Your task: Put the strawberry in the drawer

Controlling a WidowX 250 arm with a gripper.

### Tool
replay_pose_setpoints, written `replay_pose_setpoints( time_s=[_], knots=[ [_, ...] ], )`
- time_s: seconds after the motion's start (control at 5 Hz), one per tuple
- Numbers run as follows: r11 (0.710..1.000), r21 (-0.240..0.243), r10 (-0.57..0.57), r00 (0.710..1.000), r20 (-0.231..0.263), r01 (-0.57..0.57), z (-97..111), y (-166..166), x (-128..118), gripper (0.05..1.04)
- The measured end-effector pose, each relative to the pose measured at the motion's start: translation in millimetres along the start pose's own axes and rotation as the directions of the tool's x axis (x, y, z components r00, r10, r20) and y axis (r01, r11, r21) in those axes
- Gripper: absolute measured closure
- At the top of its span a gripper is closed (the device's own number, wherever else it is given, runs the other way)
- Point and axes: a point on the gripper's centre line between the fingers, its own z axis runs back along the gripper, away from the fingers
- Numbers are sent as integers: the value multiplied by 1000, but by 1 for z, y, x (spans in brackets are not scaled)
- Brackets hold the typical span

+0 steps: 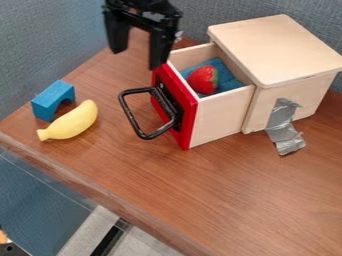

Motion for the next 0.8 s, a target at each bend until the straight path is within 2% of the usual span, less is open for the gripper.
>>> replay_pose_setpoints(
  time_s=[0.2, 0.4, 0.6, 0.8],
  knots=[
    [998, 37, -41, 997, -67, 44, -8, 8, -10, 83],
    [996, 44, -75, 988, -133, 81, -23, 9, -26, 83],
    [995, 31, -86, 988, -132, 91, -29, 3, -43, 83],
    [997, 32, -65, 993, -102, 69, -19, 6, -57, 83]
  ],
)
